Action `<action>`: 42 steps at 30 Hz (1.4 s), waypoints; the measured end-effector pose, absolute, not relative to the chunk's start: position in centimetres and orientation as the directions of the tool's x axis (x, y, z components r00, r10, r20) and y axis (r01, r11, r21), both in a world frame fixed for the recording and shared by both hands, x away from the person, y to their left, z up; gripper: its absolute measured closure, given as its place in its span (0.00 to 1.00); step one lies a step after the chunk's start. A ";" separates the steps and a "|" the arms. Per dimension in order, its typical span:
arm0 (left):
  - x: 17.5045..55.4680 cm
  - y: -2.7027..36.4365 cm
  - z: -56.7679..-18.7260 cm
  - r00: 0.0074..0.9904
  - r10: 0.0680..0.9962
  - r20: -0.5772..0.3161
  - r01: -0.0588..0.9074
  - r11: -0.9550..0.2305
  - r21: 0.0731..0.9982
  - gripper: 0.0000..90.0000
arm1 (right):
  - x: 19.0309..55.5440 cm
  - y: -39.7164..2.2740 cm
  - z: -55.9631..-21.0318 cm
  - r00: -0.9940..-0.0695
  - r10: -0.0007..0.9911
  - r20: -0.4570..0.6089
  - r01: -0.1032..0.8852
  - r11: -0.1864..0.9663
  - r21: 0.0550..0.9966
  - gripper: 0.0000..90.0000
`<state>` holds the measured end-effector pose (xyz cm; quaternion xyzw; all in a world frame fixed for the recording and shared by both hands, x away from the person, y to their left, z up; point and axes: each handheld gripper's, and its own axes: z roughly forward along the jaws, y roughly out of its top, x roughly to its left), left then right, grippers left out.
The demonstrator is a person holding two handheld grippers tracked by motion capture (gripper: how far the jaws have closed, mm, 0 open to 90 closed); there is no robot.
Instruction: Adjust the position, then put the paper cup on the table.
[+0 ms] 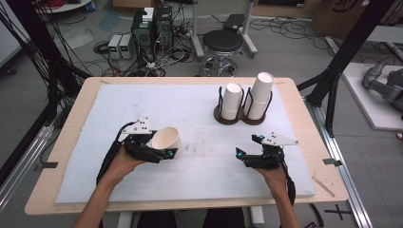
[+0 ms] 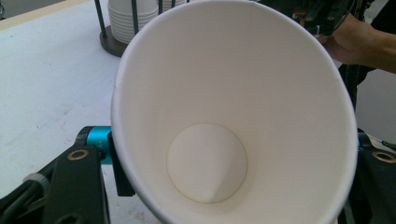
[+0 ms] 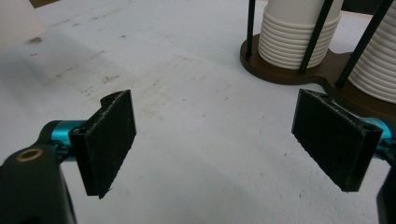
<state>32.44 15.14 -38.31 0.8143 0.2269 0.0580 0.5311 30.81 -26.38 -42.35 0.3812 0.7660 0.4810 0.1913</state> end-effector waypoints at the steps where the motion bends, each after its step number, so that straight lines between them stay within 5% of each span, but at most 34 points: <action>1: 32.5 15.2 -38.3 0.891 0.431 -0.144 0.307 -0.336 0.890 0.34 | 30.8 -26.3 -42.3 -0.636 0.768 0.076 0.400 0.244 0.884 0.16; 42: 33.3 13.0 -38.7 0.891 0.442 -0.101 0.300 -0.406 0.863 0.34 | 30.8 -26.8 -42.7 -0.623 0.779 0.074 0.405 0.241 0.882 0.16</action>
